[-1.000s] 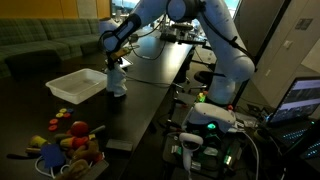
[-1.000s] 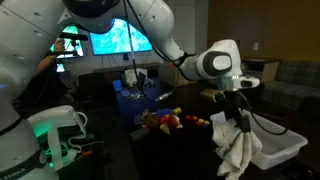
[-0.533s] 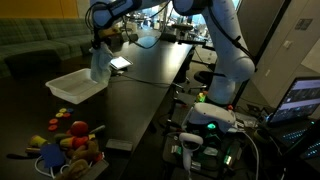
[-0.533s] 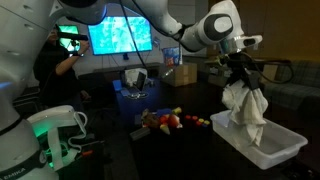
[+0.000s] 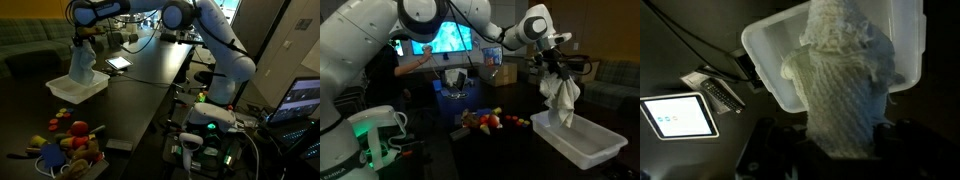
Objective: Pick up the cloth and sweep the items on the table, the put the cloth in the box
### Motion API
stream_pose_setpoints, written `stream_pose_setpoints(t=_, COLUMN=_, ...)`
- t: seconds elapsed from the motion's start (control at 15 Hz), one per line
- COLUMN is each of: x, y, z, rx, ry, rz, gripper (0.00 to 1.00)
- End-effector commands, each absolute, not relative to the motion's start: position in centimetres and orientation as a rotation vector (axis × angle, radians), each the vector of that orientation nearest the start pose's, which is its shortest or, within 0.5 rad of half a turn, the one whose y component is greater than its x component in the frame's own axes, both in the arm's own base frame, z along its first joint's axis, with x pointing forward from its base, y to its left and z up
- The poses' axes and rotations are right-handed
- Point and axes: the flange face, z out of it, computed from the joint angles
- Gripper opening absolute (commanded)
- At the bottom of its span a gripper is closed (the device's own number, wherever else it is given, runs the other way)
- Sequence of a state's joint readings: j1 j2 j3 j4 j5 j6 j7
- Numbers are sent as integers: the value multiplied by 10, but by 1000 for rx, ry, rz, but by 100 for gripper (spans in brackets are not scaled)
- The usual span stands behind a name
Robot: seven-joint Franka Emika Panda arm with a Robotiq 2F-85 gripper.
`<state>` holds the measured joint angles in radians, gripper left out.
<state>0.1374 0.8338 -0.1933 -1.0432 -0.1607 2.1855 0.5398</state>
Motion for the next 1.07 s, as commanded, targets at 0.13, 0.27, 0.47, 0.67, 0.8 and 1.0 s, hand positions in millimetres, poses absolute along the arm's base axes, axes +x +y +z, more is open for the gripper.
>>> stream_pose_setpoints(t=0.13, x=821, y=4, z=334, rx=-3223, ry=959, rz=-611, gripper=31)
stream_pose_setpoints(t=0.27, x=821, y=-3, z=319, rx=-3243, ry=1011, rz=-549, gripper=45)
stream_pose_setpoints(t=0.47, x=821, y=-7, z=311, rx=-3269, ry=1023, rz=-503, gripper=65)
stream_pose_setpoints(t=0.67, x=822, y=-6, z=320, rx=-3272, ry=1019, rz=-530, gripper=85)
stream_pose_setpoints(t=0.8, x=821, y=-6, z=329, rx=-3255, ry=994, rz=-511, gripper=97)
stream_pose_setpoints(t=1.0, x=819, y=-6, z=344, rx=-3280, ry=767, rz=-442, gripper=100)
